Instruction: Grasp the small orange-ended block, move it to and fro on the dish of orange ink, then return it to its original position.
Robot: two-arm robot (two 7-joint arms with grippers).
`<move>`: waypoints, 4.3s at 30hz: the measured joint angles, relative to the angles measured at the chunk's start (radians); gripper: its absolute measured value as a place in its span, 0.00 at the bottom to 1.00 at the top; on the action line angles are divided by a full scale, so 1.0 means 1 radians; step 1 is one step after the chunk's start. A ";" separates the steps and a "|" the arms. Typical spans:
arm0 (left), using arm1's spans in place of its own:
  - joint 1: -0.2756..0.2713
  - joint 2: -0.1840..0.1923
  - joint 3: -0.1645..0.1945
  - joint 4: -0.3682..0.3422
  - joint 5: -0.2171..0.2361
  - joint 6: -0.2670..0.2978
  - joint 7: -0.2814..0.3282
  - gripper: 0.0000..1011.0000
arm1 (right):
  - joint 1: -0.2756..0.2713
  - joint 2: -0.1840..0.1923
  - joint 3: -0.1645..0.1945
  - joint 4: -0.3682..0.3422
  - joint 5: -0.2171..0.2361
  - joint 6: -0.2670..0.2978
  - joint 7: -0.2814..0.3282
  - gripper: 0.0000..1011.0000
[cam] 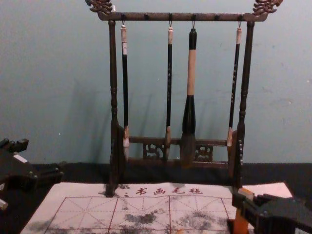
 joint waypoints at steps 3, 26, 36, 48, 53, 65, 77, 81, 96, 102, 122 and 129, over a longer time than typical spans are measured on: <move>0.000 0.000 0.000 0.000 0.000 0.000 0.000 0.99 | 0.002 -0.005 -0.001 0.012 0.002 -0.007 0.003 0.11; 0.000 0.000 0.000 0.000 0.000 0.000 0.000 0.99 | -0.002 -0.018 -0.011 0.043 -0.017 -0.031 -0.001 0.11; 0.000 0.000 0.000 0.000 0.000 0.000 0.000 0.99 | -0.002 -0.018 -0.010 0.043 -0.016 -0.030 -0.001 0.11; 0.000 0.000 0.000 0.000 0.000 0.000 0.000 0.99 | -0.002 -0.017 -0.010 0.043 -0.015 -0.029 -0.001 0.38; 0.000 0.000 0.000 0.000 0.000 0.000 0.000 0.99 | -0.002 -0.017 -0.010 0.042 -0.015 -0.029 -0.001 0.50; 0.000 0.000 0.000 0.000 0.000 0.000 0.000 0.99 | -0.002 -0.017 -0.010 0.041 -0.014 -0.028 -0.001 0.88; 0.000 0.000 0.000 0.000 0.000 0.000 0.000 0.99 | 0.000 -0.019 0.002 0.008 -0.003 -0.051 0.008 0.99; 0.000 0.000 0.000 0.000 0.000 0.000 0.000 0.99 | 0.002 -0.023 0.027 -0.047 0.008 -0.099 0.006 0.99; 0.000 0.000 0.000 0.000 0.000 0.000 0.000 0.99 | 0.038 -0.086 0.101 0.113 -0.177 -0.159 -0.220 0.99; 0.000 0.000 0.000 0.000 0.000 0.000 0.000 0.99 | 0.052 -0.107 0.105 0.198 -0.206 -0.157 -0.233 0.99; 0.000 0.000 0.000 0.000 0.000 0.000 0.000 0.99 | 0.056 -0.109 0.104 0.213 -0.213 -0.152 -0.225 0.99; 0.000 0.000 0.000 0.000 0.000 0.000 0.000 0.99 | 0.056 -0.109 0.104 0.211 -0.212 -0.152 -0.226 0.99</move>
